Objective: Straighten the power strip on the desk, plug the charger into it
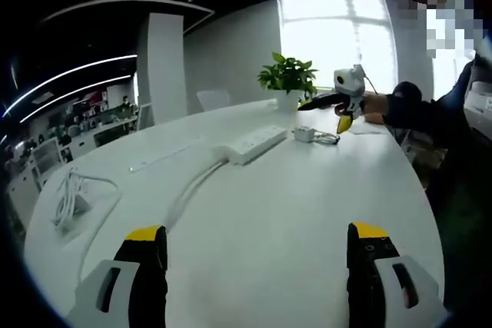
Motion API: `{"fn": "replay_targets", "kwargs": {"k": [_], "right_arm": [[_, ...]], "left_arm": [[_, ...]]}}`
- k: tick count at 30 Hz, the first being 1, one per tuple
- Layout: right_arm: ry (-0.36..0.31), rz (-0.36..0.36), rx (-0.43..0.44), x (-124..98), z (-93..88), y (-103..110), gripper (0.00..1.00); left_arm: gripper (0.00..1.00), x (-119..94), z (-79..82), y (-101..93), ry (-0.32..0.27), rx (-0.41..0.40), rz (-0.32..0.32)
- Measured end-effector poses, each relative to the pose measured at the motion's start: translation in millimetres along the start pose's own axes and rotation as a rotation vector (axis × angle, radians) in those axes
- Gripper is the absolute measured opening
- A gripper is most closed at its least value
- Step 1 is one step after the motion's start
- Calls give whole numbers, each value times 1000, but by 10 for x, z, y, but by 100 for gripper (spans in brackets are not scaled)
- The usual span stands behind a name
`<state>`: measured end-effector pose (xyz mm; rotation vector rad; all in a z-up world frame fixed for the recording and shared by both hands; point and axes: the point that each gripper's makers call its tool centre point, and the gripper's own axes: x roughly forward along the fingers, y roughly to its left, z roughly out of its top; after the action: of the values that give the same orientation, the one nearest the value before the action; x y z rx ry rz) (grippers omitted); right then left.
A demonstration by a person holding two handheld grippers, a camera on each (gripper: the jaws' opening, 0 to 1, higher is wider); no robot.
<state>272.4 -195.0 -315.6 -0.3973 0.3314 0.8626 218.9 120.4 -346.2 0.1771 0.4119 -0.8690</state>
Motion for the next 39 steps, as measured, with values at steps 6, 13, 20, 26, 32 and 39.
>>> {"fn": "replay_targets", "kwargs": {"k": [6,13,20,26,32,39], "right_arm": [[-25,-23,50,-19,23,54,100],[-50,-89,56,-47,-52,43,100],[-55,-160,84,-84,-120,23,100],[-56,-195,89,-79,-107,35,100],[-58,-225,102,-90,-134,35,100],[-46,-292,180,-150,-203,10,100]], "left_arm": [[99,-2,-35,14,3,-5,0],[99,-10,-26,14,-2,-6,5],[99,-14,-39,23,-6,-5,10],[99,-37,-47,68,-8,-9,15],[99,-58,-76,82,-11,-15,15],[99,-67,-87,94,-13,-10,19]]}}
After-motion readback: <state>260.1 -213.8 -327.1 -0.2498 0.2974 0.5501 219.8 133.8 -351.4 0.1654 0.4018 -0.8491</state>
